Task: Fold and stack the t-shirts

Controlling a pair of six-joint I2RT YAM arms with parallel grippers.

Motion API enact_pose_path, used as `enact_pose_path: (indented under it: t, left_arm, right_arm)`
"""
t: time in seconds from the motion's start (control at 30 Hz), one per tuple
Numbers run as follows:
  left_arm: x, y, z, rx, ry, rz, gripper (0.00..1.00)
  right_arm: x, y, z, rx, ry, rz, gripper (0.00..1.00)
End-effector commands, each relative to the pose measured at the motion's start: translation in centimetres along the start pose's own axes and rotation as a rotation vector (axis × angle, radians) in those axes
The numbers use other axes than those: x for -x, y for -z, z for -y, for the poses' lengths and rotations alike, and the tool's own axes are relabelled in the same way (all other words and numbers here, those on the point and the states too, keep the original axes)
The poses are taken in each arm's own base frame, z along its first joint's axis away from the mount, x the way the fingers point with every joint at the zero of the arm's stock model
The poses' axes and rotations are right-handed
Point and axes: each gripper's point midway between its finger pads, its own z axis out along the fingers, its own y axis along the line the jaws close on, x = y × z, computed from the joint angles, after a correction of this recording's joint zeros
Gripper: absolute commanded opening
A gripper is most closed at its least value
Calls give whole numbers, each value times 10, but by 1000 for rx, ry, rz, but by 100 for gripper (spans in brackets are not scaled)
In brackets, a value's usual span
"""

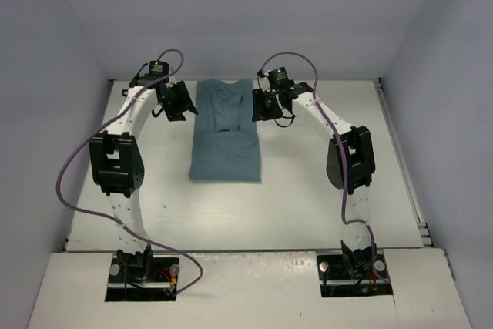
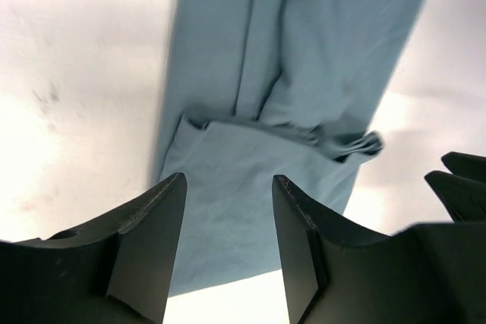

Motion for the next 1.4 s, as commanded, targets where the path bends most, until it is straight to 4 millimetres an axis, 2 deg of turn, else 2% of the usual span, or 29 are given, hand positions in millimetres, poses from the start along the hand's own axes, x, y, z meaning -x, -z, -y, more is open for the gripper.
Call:
enact_pose_path:
  t: [0.0,0.03,0.07,0.13,0.2,0.23,0.27,0.33,0.4,0.43,0.5,0.57,0.6,0.63,0.7,0.77,0.83,0.93,1.03,1.17,1.37]
  left_arm:
    - [23,75,38,-99,-108,175,47]
    - [17,85,40,-100,-119,186,47]
    - [4,82,33,-82,-121,167,47]
    - [-17,92,28,-61,-143,165,47]
    - [-50,81,12,-23,-132,99,47]
    - [-74,78,-1,2,-113,59,48]
    - [-85,82,-8,14,-99,57,50]
    - [-109,78,-27,44,-71,27,54]
    - [-123,72,-39,57,-56,6,55]
    - [-129,68,-41,52,-56,-7,55]
    - [-132,63,-38,37,-72,-19,55]
    - [-126,63,-27,-2,-99,-6,51]
    - [-121,62,-23,-15,-119,12,49]
    - [-118,61,-17,-31,-135,24,41]
    - [-114,50,-11,-67,-153,25,34]
    - [-115,42,-11,-74,-155,11,30]
    - [-118,24,-16,-72,-150,-21,26]
    - [-128,10,-25,-64,-140,-58,23]
    - [-141,-5,-44,-30,-116,-92,22]
    - [-163,-17,-72,33,-43,-161,20]
    - [-180,-16,-95,94,-2,-186,19]
  right_arm:
    - [44,56,-22,41,206,150,41]
    - [42,62,-27,58,248,152,41]
    - [38,64,-33,70,276,148,41]
    - [20,67,-43,87,327,120,42]
    - [5,67,-44,89,322,93,44]
    - [-13,66,-43,86,290,59,47]
    - [-22,70,-41,64,260,51,49]
    - [-61,62,-28,23,198,-10,54]
    - [-80,62,-29,29,160,-16,56]
    - [-81,62,-34,49,157,5,55]
    - [-90,60,-42,97,151,5,46]
    - [-90,57,-52,151,176,3,36]
    - [-88,57,-56,171,197,7,31]
    - [-88,52,-58,188,200,1,28]
    - [-83,49,-70,259,209,-3,18]
    - [-83,43,-75,299,204,-13,14]
    - [-85,36,-86,378,190,-37,7]
    - [-100,28,-96,476,156,-77,6]
    - [-125,15,-92,547,111,-128,5]
    - [-155,1,-73,568,54,-189,4]
    - [-193,-5,-28,502,-23,-242,4]
